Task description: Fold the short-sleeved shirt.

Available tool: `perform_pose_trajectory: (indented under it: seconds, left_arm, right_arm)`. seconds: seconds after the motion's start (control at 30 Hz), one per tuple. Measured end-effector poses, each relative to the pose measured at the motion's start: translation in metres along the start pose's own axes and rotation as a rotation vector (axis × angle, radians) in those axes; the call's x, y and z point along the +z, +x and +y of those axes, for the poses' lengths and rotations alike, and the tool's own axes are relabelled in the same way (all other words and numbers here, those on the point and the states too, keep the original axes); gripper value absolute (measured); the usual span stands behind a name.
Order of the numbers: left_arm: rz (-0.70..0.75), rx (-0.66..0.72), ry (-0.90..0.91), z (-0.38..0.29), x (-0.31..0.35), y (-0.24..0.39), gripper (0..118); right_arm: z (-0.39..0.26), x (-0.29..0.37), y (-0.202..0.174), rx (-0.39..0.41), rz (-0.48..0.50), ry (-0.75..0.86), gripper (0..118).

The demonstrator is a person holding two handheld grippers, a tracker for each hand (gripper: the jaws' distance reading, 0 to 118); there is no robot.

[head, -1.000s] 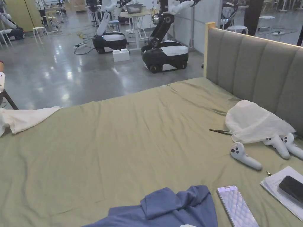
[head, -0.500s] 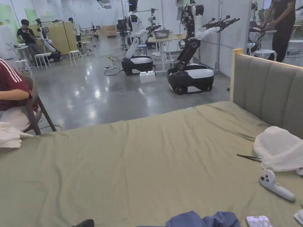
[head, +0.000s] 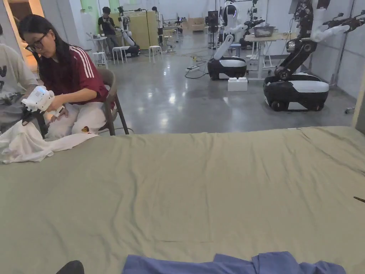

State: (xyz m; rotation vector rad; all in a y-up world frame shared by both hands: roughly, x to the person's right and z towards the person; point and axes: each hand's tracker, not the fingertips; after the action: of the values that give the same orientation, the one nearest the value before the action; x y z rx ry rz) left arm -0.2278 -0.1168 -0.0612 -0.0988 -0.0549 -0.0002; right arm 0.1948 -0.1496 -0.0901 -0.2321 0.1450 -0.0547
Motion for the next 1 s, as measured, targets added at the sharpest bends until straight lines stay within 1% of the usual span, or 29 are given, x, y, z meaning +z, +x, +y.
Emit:
perform_pose_trajectory:
  seconds: [0.13,0.33,0.5,0.57,0.63,0.73,0.8,0.83,0.87,0.9,0.97,1.0]
  left_arm:
    - [0.000,0.030,0.008,0.004,0.007,-0.007,0]
    - [0.006,0.034,0.009,0.004,0.007,-0.008,0]
    - [0.014,0.041,-0.018,-0.001,0.004,-0.008,0]
    - [-0.007,0.039,-0.073,-0.002,-0.006,-0.008,0]
    - [-0.034,0.054,-0.183,-0.006,-0.022,-0.009,0]
    - [-0.051,0.117,-0.253,-0.027,-0.049,-0.015,0]
    - [-0.083,0.170,-0.319,-0.041,-0.072,-0.024,0]
    - [-0.079,0.188,-0.329,-0.048,-0.083,-0.026,4]
    - [-0.073,0.209,-0.361,-0.058,-0.100,-0.029,17]
    - [-0.067,0.225,-0.425,-0.069,-0.119,-0.034,38]
    - [-0.069,0.249,-0.465,-0.093,-0.155,-0.041,51]
    - [-0.083,0.247,-0.494,-0.106,-0.177,-0.043,60]
  right_arm:
    - [-0.001,-0.005,-0.007,0.039,0.001,-0.019,0]
    - [0.001,-0.006,-0.008,0.015,0.019,-0.016,0]
    - [0.003,-0.004,-0.009,0.034,0.009,-0.009,0]
    - [0.002,-0.005,-0.008,0.028,0.010,-0.011,0]
    - [0.000,-0.006,-0.005,0.013,0.013,-0.018,0]
    - [-0.009,-0.008,-0.002,-0.003,0.014,-0.044,0]
    - [-0.015,-0.009,0.001,0.010,0.007,-0.074,0]
    - [-0.019,-0.010,0.002,0.017,0.003,-0.087,0]
    - [-0.023,-0.011,0.005,0.020,-0.001,-0.098,0]
    - [-0.026,-0.013,0.008,0.014,-0.002,-0.113,0]
    - [-0.035,-0.019,0.015,-0.013,-0.008,-0.145,0]
    - [-0.040,-0.022,0.018,-0.028,-0.011,-0.161,0]
